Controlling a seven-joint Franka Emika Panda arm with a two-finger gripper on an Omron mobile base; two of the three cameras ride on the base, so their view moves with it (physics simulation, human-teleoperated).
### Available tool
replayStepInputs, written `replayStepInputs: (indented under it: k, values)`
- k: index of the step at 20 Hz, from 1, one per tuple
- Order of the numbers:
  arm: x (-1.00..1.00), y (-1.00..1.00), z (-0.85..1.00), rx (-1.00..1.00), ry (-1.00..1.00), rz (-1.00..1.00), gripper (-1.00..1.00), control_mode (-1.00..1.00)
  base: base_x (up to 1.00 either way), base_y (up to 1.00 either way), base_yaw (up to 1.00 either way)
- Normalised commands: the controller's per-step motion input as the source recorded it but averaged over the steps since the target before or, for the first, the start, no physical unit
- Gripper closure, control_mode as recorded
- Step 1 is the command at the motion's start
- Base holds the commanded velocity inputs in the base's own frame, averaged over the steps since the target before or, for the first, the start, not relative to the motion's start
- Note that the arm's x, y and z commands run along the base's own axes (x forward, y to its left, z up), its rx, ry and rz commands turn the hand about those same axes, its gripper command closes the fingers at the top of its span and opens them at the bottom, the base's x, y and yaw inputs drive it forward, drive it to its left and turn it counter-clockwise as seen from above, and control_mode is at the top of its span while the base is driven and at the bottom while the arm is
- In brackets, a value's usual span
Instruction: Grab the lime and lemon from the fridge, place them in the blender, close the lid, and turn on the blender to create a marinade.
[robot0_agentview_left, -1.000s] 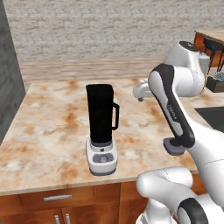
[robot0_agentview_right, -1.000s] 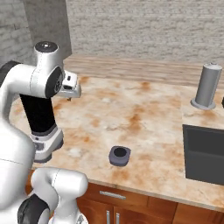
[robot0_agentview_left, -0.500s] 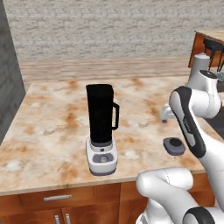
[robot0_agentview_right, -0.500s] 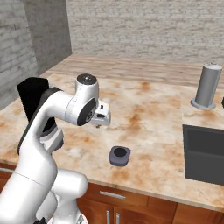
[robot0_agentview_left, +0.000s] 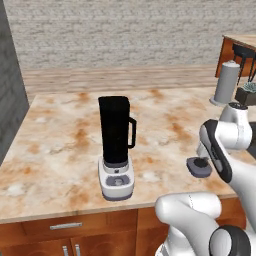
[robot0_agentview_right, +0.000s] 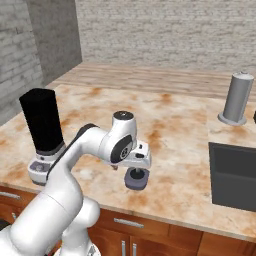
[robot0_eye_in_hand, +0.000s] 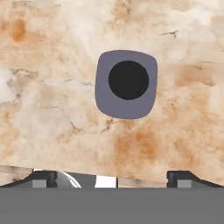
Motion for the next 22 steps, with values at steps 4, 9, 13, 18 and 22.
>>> replayStepInputs:
  k: [4, 9, 13, 18, 22]
  values:
    - [0.21, -0.17, -0.52, -0.07, 0.11, 0.0, -1.0, -1.0, 0.0, 0.0, 0.0]
    - [0.32, -0.07, -0.23, 0.03, 0.01, 0.07, -1.0, -1.0, 0.0, 0.0, 0.0]
    - [0.38, -0.13, -0.24, 0.04, 0.0, 0.07, -1.0, -1.0, 0.0, 0.0, 0.0]
    - [0.41, -0.03, -0.2, 0.04, 0.0, 0.04, -1.0, -1.0, 0.0, 0.0, 0.0]
    - [0.28, 0.0, -0.09, 0.1, 0.0, 0.0, -1.0, -1.0, 0.0, 0.0, 0.0]
